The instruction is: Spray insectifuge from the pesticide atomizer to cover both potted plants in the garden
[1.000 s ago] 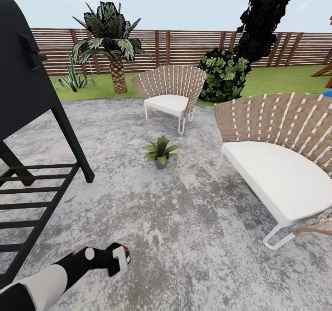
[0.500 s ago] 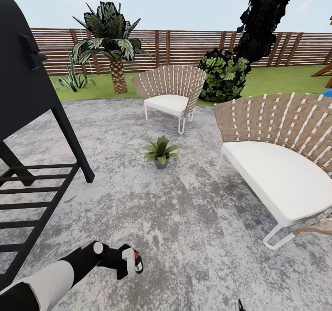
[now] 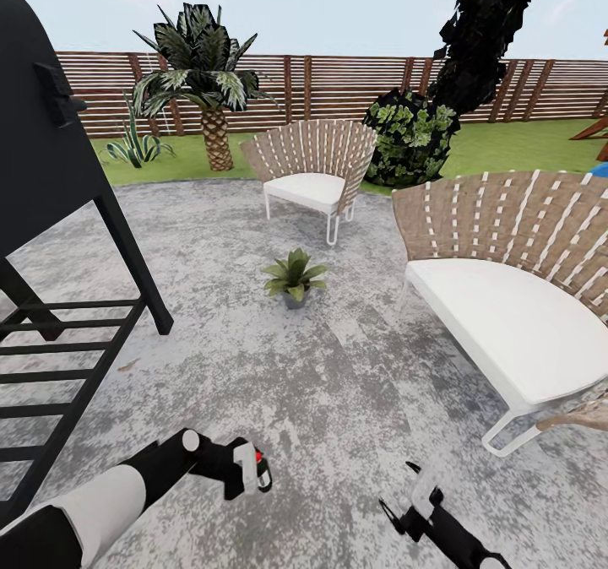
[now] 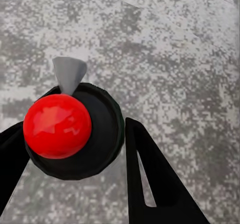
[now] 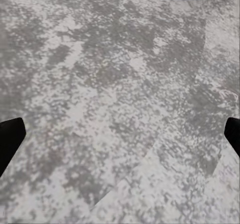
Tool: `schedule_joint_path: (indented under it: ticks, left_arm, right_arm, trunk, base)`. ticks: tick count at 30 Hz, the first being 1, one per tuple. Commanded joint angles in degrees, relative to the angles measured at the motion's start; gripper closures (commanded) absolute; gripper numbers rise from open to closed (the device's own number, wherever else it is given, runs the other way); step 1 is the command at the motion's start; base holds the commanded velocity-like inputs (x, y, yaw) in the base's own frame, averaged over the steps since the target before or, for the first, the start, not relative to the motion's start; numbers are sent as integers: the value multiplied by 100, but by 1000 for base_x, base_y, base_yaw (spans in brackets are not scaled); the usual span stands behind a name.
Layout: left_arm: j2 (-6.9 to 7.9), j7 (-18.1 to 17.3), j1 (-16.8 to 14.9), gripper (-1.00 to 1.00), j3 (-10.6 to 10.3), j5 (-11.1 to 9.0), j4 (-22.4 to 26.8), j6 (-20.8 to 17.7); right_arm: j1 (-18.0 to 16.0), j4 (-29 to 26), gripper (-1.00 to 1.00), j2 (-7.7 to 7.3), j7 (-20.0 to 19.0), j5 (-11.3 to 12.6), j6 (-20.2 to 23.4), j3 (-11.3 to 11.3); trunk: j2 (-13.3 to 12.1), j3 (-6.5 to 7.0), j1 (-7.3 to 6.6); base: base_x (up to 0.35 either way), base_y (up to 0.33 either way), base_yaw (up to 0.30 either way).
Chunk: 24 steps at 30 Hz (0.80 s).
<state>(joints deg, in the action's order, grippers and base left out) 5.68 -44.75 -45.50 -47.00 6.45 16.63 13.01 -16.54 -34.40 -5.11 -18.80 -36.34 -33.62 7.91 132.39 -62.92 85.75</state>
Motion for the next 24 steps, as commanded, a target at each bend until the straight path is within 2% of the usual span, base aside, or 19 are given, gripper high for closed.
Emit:
schedule_joint_path:
  ticks: [1, 2, 5, 8, 10, 11, 12, 16, 19, 23, 24]
  left_arm:
    - [-1, -32, 0, 100, 15, 60, 64, 31]
    - [1, -278, 4, 100, 15, 68, 165, 6]
    - [8, -500, 10, 100, 15, 79, 200, -13]
    - [9, -565, 21, 100, 15, 86, 208, -27]
    - [1, -562, 23, 100, 15, 91, 208, -40]
    - [0, -565, 23, 100, 15, 92, 208, -41]
    - [-1, -567, 23, 100, 15, 93, 209, -43]
    - [-5, -582, 24, 100, 15, 93, 209, -40]
    - [-5, -593, 40, 100, 15, 90, 209, -33]
    - [3, -634, 73, 100, 6, 101, 212, 34]
    - [3, -658, 70, 100, 5, 101, 215, 43]
  right_arm:
    - [-5, -254, -100, 8, -381, -84, -19, 11]
    - [-7, -696, -100, 19, -1018, -130, 28, -10]
    - [-14, -1063, -100, 57, -1482, -135, 368, -16]
    - [-15, -1251, -100, 268, -1739, -136, 724, -60]
    - [-15, -1404, -100, 382, -2317, -144, 788, -328]
    - [-14, -1493, -100, 397, -2480, -143, 797, -387]
    - [-15, -1645, 100, 414, -2643, -140, 809, -440]
    - [-16, -1967, 100, 516, -2814, -128, 821, -533]
    - [-16, -2133, 100, 702, -2872, -124, 1021, -643]
    - [-23, -2309, 100, 970, -3427, -136, 1270, -667]
    - [-24, -2313, 100, 982, -3441, -142, 1274, -668]
  trunk:
    - [2, -5, -1]
    - [2, -5, -1]
    - [2, -5, -1]
    - [2, -5, -1]
    - [2, -5, -1]
    - [2, -5, -1]
    - [2, -5, -1]
    - [2, -5, -1]
    - [2, -5, -1]
    - [2, -5, -1]
    - [2, -5, -1]
  base:
    - [0, 0, 0]
    - [0, 0, 0]
    - [0, 0, 0]
    - [0, 0, 0]
    - [0, 0, 0]
    - [0, 0, 0]
    - [0, 0, 0]
    - [0, 0, 0]
    - [0, 0, 0]
    - [0, 0, 0]
    - [0, 0, 0]
